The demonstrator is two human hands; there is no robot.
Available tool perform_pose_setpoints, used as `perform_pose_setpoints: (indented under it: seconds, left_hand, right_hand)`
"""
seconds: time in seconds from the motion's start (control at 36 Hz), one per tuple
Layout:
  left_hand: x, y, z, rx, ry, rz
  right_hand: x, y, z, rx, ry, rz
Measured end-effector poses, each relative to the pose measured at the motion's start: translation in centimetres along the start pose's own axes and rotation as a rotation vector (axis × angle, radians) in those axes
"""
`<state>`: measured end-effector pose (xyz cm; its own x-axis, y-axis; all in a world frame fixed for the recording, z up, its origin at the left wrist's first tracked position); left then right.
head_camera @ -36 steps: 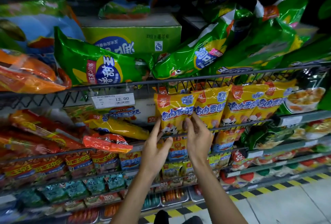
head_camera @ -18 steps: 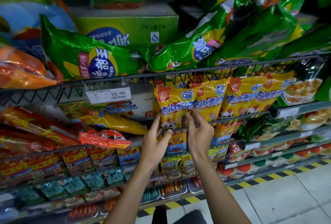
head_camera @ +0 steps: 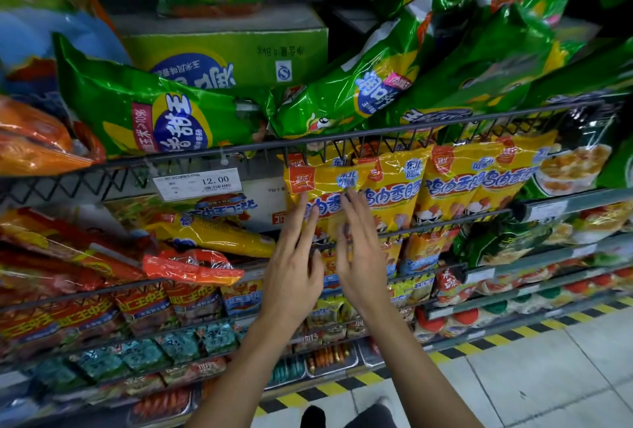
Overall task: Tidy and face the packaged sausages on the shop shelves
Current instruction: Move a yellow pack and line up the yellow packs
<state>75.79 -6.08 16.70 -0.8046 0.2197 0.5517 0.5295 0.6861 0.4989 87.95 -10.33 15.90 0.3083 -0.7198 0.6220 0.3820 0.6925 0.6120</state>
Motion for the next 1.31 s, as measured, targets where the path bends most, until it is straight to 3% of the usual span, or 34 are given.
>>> perform_pose_setpoints:
  seconds: [0.14,0.28,0.53,0.86,0.97,1.11,1.17,1.22,1.31]
  left_hand:
    - [-0.2,1.0,0.5,-0.039,0.033,0.01]
    - [1.1,2.9,0.3,-0.073,0.119,-0.037]
    - [0.3,4.8,0.6,0.019,0.141,0.002]
    - [3.0,1.3,-2.4,0.069,0.161,-0.005]
    - [5.3,-2.1,-2.9,0.131,0.179,-0.033]
    - [9.5,-6.0,-2.2,0.155,0.228,-0.123]
    - [11.3,-7.0,-1.6,0.161,0.235,-0.161]
    - [12.9,-7.9,-0.6,0.178,0.248,-0.2]
    - [14.9,-8.6,0.8,0.212,0.22,-0.236]
  right_hand:
    - [-0.7,0.8,-1.0,0.075,-0.113,0.104]
    - [0.8,2.3,-0.6,0.072,-0.211,0.044]
    - [1.1,4.2,-0.7,0.087,-0.318,0.11]
    - [2.1,7.2,-1.0,-0.034,-0.15,0.138]
    - [2.1,6.3,-0.8,0.015,-0.165,0.167]
    - [2.5,2.3,0.1,0.005,0.044,0.071]
    - [2.6,0.8,1.3,0.091,0.132,0.013]
    - [2.0,-0.5,2.7,0.199,0.201,0.048]
    - [-0.3,-1.4,4.7,0.23,0.282,0.243]
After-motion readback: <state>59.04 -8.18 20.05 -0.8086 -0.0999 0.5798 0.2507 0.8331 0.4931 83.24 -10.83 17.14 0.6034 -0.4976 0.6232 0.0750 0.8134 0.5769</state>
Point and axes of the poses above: each hand's wrist, its own y-axis towards the middle knuckle, its own x-axis out of the back of the hand, z = x × y, the point moved 5 cm from there along y, towards the middle knuckle, and after that the axes turned 12 degrees about -y, right-handed, at the moved point
